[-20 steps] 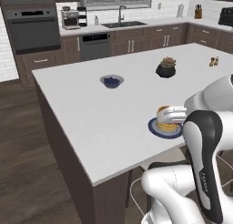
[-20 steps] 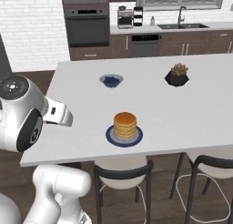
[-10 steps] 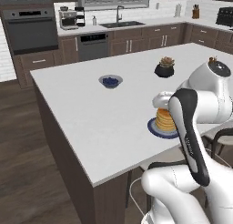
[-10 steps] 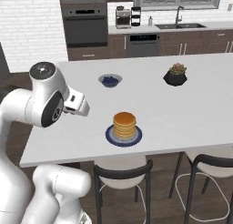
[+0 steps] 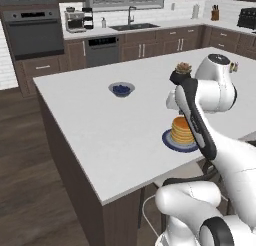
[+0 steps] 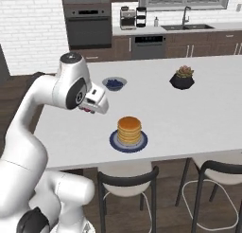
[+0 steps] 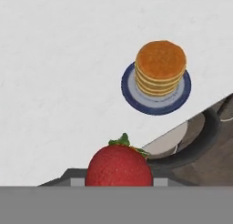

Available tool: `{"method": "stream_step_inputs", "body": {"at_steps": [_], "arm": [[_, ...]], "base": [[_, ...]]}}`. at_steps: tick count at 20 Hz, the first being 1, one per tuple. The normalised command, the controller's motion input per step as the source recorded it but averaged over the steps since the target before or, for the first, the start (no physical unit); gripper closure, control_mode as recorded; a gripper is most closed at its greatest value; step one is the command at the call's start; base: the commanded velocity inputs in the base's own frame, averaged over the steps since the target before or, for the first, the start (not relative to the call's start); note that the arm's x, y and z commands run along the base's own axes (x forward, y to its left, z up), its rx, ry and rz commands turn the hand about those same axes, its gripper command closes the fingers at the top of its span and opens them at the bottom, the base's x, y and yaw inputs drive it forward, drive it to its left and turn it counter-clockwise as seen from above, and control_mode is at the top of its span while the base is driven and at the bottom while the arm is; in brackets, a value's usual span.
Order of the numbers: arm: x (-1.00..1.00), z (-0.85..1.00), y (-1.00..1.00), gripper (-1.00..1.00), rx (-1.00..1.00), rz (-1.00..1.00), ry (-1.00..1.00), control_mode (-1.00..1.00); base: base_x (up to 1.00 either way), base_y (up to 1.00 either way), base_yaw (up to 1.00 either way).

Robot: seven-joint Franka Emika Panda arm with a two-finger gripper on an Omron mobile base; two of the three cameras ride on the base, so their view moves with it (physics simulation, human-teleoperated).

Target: Take the strawberry from the fridge and place it on top of the pancake, located on the dining counter.

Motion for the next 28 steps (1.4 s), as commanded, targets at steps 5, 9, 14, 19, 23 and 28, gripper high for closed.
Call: {"method": "stream_step_inputs", "body": {"at_steps": [5, 9, 14, 19, 23, 28], "arm": [[0.43, -0.26, -0.37, 1.00, -0.06, -0.13, 0.25, -1.00], [0.49, -0.20, -0.58, 1.00, 0.00, -0.17, 0.28, -1.00], [0.37, -0.16, -0.41, 1.00, 0.00, -0.08, 0.11, -1.00], [0.42, -0.36, -0.21, 1.00, 0.01, 0.00, 0.01, -1.00], [0.51, -0.19, -0.17, 1.00, 0.00, 0.00, 0.11, -1.00], [0.52, -0.31, -0.25, 1.00, 0.00, 0.00, 0.10, -1.00]], "base": [[0.00, 0.00, 0.00], [0.00, 0.00, 0.00], [0.00, 0.00, 0.00], [0.00, 0.00, 0.00], [0.00, 0.00, 0.00], [0.00, 0.00, 0.00]]}}
